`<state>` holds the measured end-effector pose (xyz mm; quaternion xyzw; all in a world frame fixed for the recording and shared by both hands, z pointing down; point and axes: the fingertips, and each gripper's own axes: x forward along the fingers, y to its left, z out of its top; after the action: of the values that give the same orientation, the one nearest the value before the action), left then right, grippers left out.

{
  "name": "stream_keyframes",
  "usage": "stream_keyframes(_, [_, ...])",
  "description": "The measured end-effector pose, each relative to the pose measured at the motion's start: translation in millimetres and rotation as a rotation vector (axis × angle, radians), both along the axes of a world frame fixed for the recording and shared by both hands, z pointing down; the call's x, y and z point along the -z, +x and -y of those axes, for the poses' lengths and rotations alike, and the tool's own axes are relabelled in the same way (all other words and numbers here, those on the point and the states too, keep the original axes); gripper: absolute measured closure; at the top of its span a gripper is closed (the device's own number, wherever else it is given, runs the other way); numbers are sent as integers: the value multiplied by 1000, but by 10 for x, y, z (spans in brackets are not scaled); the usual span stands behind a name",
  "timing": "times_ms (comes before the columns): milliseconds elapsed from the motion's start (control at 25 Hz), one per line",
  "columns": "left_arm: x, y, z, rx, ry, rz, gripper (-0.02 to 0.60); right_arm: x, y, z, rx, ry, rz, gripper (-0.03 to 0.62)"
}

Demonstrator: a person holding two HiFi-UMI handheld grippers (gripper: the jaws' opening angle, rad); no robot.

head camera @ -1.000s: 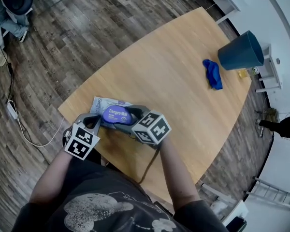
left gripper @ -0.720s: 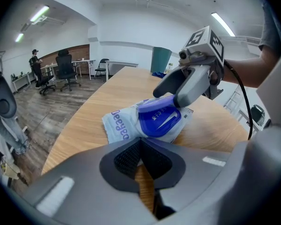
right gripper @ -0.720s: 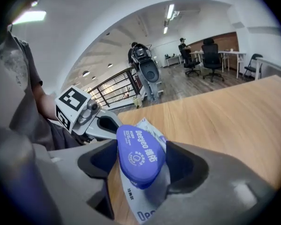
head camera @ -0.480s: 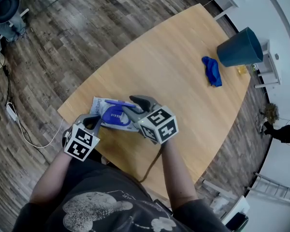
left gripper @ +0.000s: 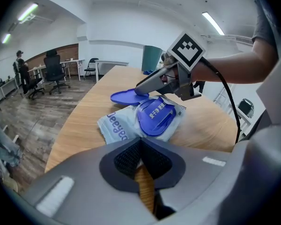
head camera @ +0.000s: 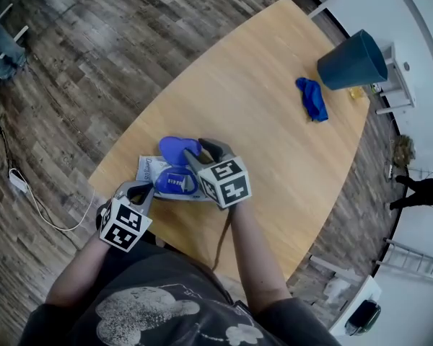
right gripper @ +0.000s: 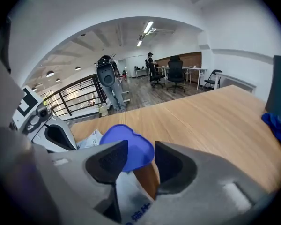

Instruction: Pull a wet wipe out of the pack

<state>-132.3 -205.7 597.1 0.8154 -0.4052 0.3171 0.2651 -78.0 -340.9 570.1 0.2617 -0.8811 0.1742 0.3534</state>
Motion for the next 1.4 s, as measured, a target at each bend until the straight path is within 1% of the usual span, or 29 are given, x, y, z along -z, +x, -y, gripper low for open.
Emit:
stream_keyframes(120, [4,-18,-5,-17,11,-3,563,120,10,6,-35,33,34,425])
stream_keyframes(240, [36,-33,22,-18,36,-16,563,340,164,2,-107,69,75,425])
stream_keyframes(320, [119,-18,23,-18,89,-21,561,487,308,-75,-150,96,113,425])
stream_keyframes(400, [243,2,32,-27,164,-8,560,571,417,-186,-176,106,145,425])
stream_keyframes(440, [283,28,44,-41,194,10,515,588,460,-232,-184,110,156,426])
stream_keyframes(480, [299,82,50,-59,215,32,442,591,505,-279,-190,114,161,426])
stream_keyframes(560, [308,241,26,-86,232,66,370,558,599,-419,-200,116,161,427])
stream_keyframes(640, [320,376,33,-90,236,91,282,499,645,-568,-213,109,166,427])
stream_keyframes(680, [322,424,72,-84,240,111,253,476,654,-623,-221,105,172,427])
stream_keyframes(720, [318,466,126,-74,245,135,244,461,664,-668,-228,101,180,427])
stream_keyframes(800, [295,529,244,-39,254,182,249,454,691,-746,-240,95,199,427])
stream_keyframes(840, [287,544,296,-15,258,198,279,455,704,-782,-241,91,207,427])
stream_keyframes(880, [289,549,340,9,264,208,328,456,716,-817,-238,88,212,427])
stream_keyframes(920, [306,549,374,28,274,214,356,461,725,-848,-232,86,213,427])
stream_keyframes(1080, [462,526,405,49,368,260,470,516,725,-940,-195,90,226,427])
stream_keyframes(1120, [490,505,397,63,388,269,517,513,724,-963,-187,90,230,427])
stream_keyframes(1160, [506,481,390,82,398,269,546,507,722,-984,-178,90,233,427])
stream_keyframes(1200, [515,461,385,101,399,262,548,503,717,-1001,-170,93,234,427])
stream_keyframes(1320, [556,392,381,143,392,237,554,518,642,-1040,-135,107,235,470])
stream_keyframes(1400, [583,297,373,173,390,238,555,490,529,-1072,-98,96,219,491])
